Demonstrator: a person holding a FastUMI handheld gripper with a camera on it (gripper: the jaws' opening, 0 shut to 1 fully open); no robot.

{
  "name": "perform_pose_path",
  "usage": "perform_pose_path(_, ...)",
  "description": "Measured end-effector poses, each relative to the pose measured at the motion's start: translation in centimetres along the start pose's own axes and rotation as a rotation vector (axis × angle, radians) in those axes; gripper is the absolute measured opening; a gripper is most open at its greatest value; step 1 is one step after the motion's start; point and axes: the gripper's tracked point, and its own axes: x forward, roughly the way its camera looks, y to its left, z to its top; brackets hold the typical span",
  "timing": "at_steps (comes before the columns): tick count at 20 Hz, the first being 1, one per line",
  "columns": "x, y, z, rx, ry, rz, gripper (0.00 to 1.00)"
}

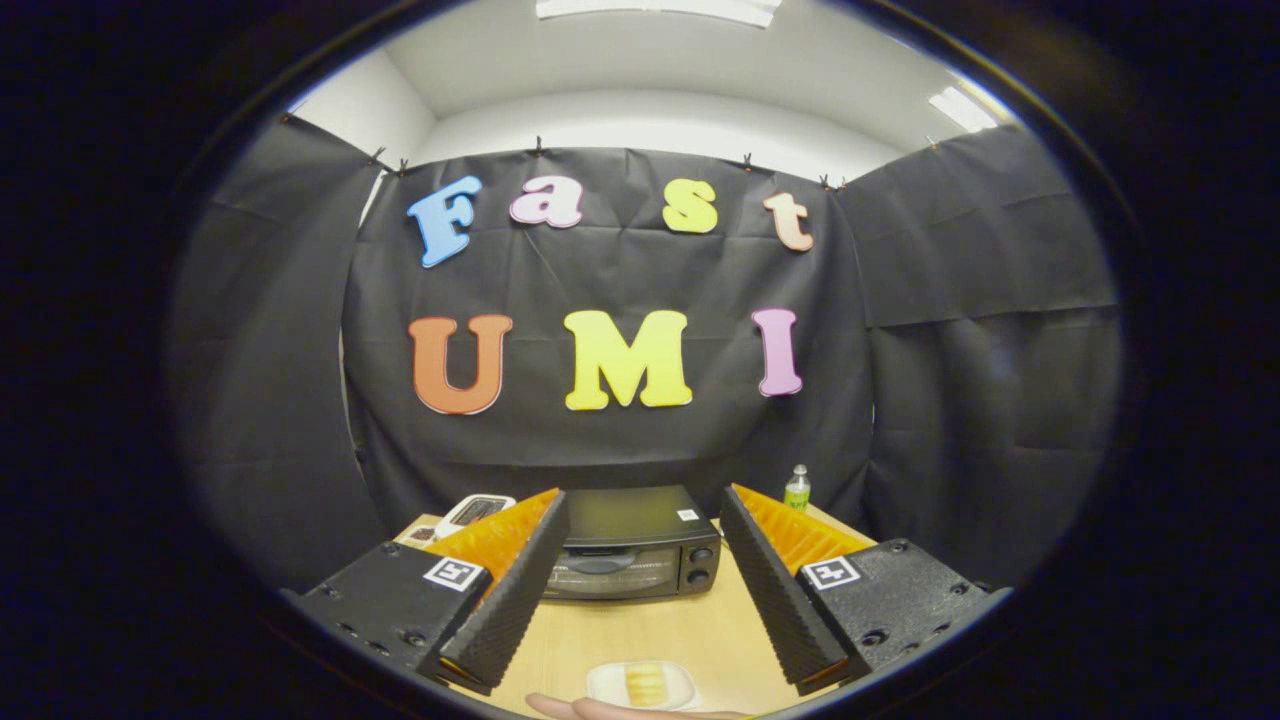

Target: Open the toaster oven, put the food inside, and close the toaster oven door.

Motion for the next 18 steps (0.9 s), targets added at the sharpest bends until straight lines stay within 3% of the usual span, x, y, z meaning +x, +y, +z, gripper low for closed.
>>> perform_pose_path(11, 2.9, 0.0, -1.3, -0.035, -0.006, 0.005, 1.0)
perform_pose_path(18, 10.6, 1.9, -6.5, -0.078, 0.051, 0.043, 1.0)
